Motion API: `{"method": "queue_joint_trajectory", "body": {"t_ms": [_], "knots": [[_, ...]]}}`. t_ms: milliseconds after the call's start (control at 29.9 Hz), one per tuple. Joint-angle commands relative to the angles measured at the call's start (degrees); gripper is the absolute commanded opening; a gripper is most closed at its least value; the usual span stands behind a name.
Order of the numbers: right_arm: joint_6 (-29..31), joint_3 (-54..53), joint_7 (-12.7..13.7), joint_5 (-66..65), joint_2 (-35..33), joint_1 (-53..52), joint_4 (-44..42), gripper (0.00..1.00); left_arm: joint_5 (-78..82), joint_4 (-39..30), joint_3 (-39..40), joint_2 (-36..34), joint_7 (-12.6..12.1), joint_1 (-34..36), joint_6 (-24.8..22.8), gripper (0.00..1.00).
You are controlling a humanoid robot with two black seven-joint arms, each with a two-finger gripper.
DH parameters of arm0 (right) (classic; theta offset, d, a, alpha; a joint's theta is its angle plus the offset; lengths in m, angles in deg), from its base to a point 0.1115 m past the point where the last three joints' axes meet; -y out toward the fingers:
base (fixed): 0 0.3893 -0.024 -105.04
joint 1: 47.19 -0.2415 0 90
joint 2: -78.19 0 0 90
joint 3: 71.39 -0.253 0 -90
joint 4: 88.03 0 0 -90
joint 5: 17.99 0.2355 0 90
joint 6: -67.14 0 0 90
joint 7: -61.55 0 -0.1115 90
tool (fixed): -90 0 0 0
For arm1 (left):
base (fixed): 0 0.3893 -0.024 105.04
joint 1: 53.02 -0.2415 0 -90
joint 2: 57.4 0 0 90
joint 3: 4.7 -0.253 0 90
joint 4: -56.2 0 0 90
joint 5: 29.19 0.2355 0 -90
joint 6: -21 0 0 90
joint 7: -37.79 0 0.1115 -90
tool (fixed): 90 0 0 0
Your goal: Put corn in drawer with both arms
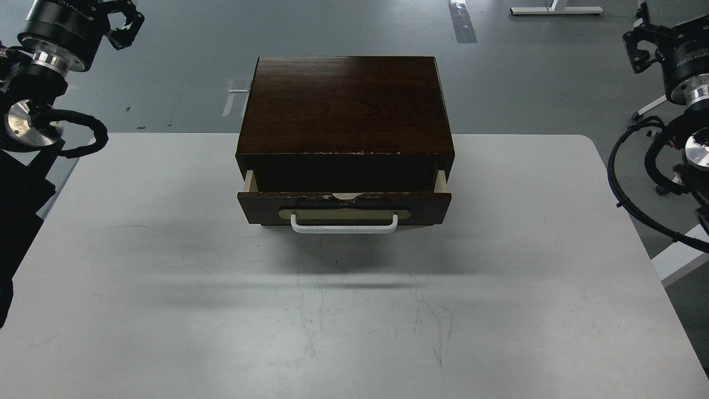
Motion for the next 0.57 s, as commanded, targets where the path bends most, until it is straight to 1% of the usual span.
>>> {"method": "queue_joint_trajectory", "body": {"t_ms": [0, 167, 268, 535], "knots": [[3.98, -0.75, 0.65, 1.56, -0.25, 2.40, 0.01, 1.00, -0.08, 0.02, 0.08, 0.44, 0.00, -0.52, 0.00, 0.98], [4.08, -0.84, 0.04, 1.21, -0.95, 2.49, -0.43, 1.00, -0.08, 0.02, 0.17, 0.44, -0.09, -0.61, 0.00, 0.98], [4.08, -1.19, 0.04, 0.77, -1.91, 1.87, -1.66, 1.00, -0.08, 0.02, 0.52, 0.09, 0.00, -0.70, 0.00, 0.98], [3.90, -1.19, 0.04, 0.59, -4.73, 1.43, -1.75, 1.00, -3.07, -0.07, 0.79, -0.27, 0.00, -2.90, 0.00, 0.98]]}}
